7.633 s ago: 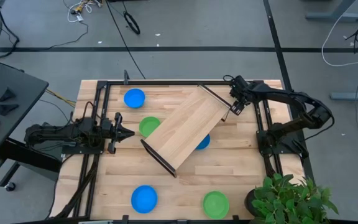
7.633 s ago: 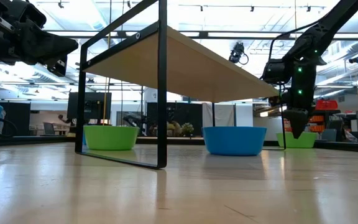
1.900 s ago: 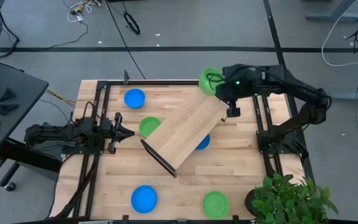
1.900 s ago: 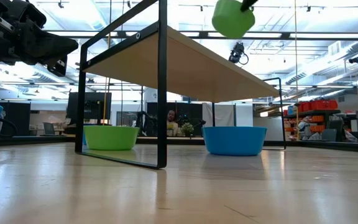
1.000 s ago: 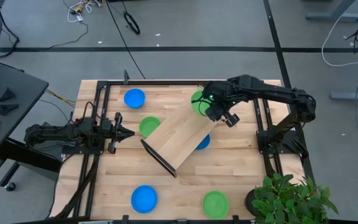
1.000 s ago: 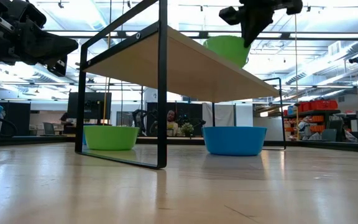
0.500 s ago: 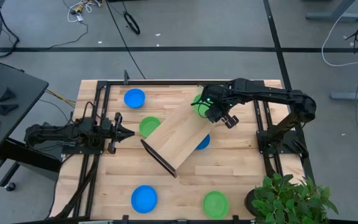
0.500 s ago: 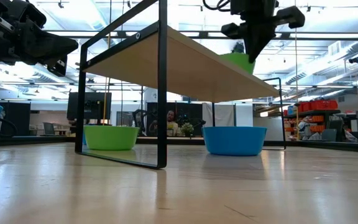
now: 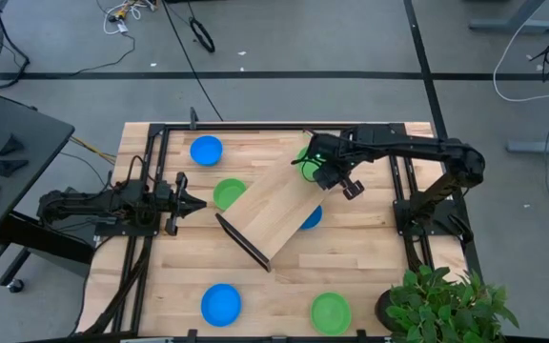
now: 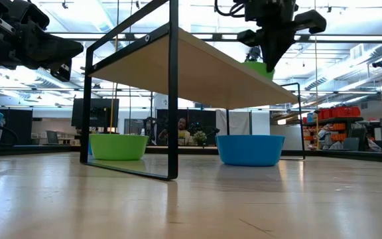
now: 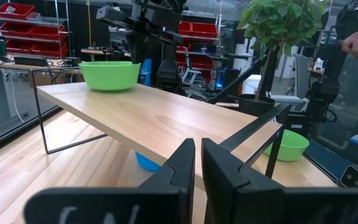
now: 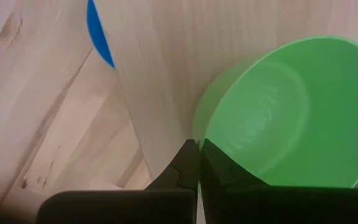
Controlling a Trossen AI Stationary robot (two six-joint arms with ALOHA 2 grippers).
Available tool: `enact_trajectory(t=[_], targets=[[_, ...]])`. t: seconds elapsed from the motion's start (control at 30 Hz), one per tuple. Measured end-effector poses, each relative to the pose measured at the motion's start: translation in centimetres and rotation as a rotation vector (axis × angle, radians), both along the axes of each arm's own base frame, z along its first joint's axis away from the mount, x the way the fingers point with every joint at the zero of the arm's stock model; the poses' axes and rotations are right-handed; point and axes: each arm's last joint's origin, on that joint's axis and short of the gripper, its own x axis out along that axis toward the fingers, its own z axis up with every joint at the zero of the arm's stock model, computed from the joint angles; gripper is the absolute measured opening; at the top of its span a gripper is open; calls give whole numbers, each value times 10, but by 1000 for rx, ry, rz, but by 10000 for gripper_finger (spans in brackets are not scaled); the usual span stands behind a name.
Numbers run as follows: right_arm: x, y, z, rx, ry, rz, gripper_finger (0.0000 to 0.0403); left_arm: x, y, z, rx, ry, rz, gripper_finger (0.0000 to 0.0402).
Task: Pick & Place Mini bowls
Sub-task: Put the top green bowl on the shelf
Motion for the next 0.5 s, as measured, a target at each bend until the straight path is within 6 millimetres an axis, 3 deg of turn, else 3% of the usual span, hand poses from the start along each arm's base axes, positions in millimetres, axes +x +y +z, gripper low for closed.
enact_trajectory(t=[0.5], targets=[[0, 0, 0, 2, 0, -7, 0, 0, 0, 0, 0, 1, 0, 32]])
